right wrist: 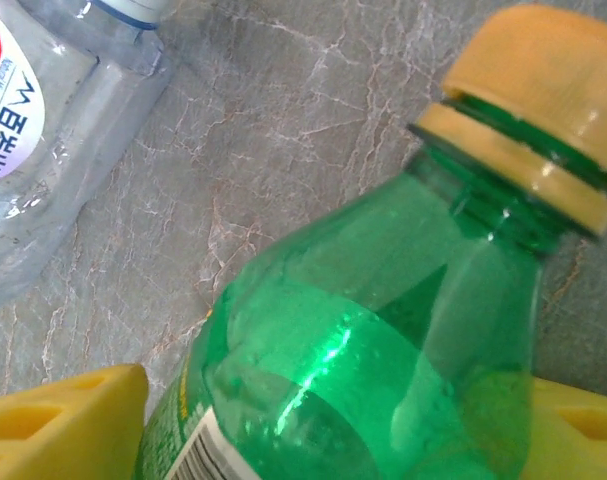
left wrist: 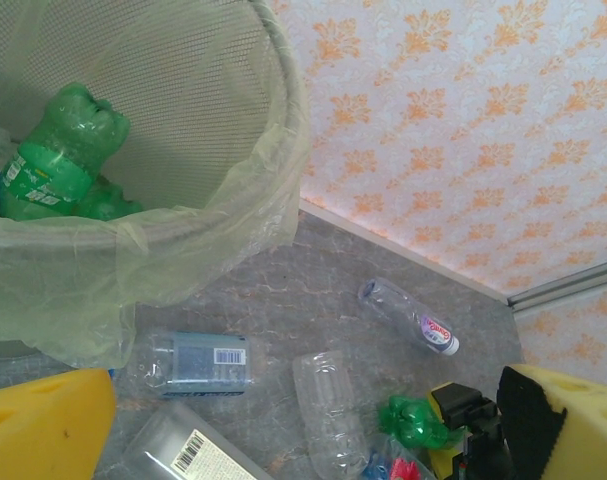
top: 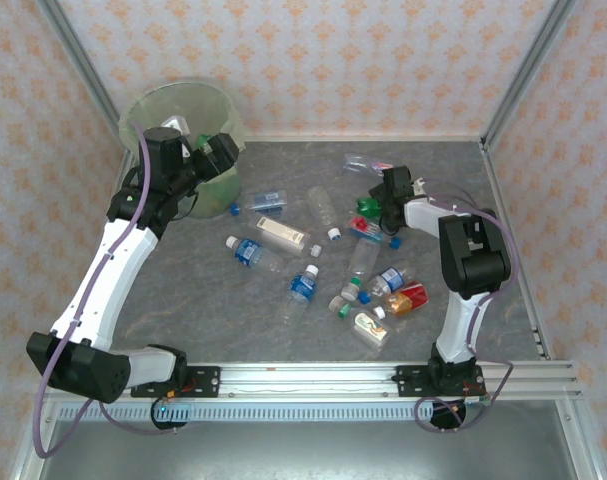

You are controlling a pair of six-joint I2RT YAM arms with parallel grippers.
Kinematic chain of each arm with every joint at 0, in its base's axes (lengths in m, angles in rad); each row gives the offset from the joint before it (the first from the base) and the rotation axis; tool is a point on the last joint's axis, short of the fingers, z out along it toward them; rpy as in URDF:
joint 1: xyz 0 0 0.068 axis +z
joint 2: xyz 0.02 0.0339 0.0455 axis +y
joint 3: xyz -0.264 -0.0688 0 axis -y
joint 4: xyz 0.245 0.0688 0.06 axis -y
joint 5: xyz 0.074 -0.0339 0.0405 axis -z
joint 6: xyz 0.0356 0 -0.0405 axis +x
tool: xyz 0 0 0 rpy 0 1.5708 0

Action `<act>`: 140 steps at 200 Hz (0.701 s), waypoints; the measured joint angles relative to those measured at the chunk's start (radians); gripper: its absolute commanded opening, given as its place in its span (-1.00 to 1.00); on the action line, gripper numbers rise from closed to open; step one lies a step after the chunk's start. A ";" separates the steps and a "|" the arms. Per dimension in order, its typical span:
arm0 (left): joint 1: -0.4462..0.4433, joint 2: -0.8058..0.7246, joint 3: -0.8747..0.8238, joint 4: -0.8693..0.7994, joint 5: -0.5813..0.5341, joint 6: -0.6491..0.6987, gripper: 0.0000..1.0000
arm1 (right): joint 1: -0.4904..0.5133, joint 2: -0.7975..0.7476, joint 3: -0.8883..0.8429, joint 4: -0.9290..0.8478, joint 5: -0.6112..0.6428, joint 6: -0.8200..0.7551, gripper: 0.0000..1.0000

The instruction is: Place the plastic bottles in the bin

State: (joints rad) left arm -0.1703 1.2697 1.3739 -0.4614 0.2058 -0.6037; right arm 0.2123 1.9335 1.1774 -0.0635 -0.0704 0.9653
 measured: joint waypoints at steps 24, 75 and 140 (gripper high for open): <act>0.000 0.000 0.000 0.001 0.000 0.000 0.98 | 0.001 -0.006 -0.003 -0.003 0.011 -0.001 0.53; 0.000 -0.003 -0.002 0.024 0.038 -0.013 0.92 | 0.004 -0.118 -0.047 -0.011 0.041 -0.042 0.46; 0.000 -0.003 -0.027 0.077 0.102 -0.035 0.89 | 0.010 -0.249 -0.047 -0.002 0.039 -0.098 0.56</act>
State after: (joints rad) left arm -0.1707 1.2671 1.3468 -0.3840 0.3077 -0.6392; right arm 0.2218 1.6840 1.1309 -0.0650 -0.0315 0.8673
